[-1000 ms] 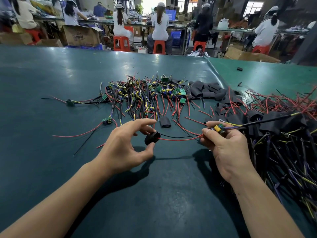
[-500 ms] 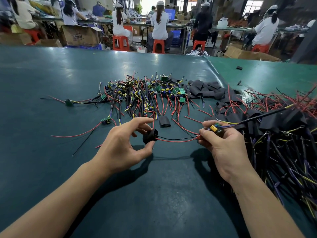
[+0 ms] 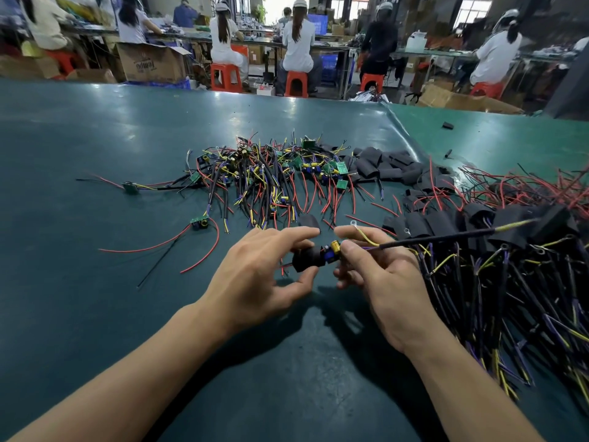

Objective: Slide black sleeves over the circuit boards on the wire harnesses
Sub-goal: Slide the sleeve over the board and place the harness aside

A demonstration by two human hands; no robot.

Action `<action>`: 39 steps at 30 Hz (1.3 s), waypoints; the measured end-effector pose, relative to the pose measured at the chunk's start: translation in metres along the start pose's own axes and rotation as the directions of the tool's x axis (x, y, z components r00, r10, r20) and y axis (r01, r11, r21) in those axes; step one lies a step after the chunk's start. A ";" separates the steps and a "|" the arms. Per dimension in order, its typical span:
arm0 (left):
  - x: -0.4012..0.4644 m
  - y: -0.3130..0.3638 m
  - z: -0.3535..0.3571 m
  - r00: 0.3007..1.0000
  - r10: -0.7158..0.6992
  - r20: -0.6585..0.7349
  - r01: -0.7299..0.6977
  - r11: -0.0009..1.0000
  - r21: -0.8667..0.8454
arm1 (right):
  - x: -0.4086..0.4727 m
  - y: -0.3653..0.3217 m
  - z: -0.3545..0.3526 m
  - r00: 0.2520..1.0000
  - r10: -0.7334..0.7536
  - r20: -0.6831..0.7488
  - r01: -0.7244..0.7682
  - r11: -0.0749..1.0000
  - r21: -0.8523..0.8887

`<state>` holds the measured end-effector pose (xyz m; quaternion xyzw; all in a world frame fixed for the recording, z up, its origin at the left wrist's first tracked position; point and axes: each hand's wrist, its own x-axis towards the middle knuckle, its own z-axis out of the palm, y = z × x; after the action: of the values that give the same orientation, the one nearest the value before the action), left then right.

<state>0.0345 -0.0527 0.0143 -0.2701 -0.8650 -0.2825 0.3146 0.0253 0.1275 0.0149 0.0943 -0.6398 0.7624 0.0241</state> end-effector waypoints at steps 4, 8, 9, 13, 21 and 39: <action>0.000 0.000 0.000 0.999 -0.038 -0.026 0.037 0.998 -0.043 | 0.000 -0.002 -0.003 0.998 0.065 0.023 -0.068 0.992 0.107; 0.000 -0.003 -0.001 1.000 -0.013 0.013 0.014 0.995 -0.096 | 0.001 -0.004 -0.003 0.995 0.099 0.032 -0.102 0.987 0.124; -0.001 -0.003 -0.002 1.000 -0.011 0.006 0.011 0.995 -0.098 | 0.001 -0.005 -0.002 0.993 0.118 0.018 -0.119 0.982 0.144; 0.000 -0.002 -0.001 0.999 -0.024 -0.045 0.019 0.994 -0.112 | 0.001 -0.005 -0.002 0.984 0.170 0.053 -0.177 0.968 0.180; 0.000 -0.004 0.001 0.996 0.074 -0.054 -0.078 0.995 -0.069 | 0.000 -0.005 -0.004 0.982 0.188 -0.005 -0.186 0.974 0.128; -0.002 -0.003 0.003 0.984 0.157 -0.080 -0.169 0.967 -0.189 | -0.003 -0.009 -0.005 0.985 0.165 0.044 -0.170 0.974 0.148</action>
<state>0.0324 -0.0533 0.0103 -0.3606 -0.7974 -0.3475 0.3366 0.0292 0.1344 0.0223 0.0536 -0.5860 0.8065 -0.0577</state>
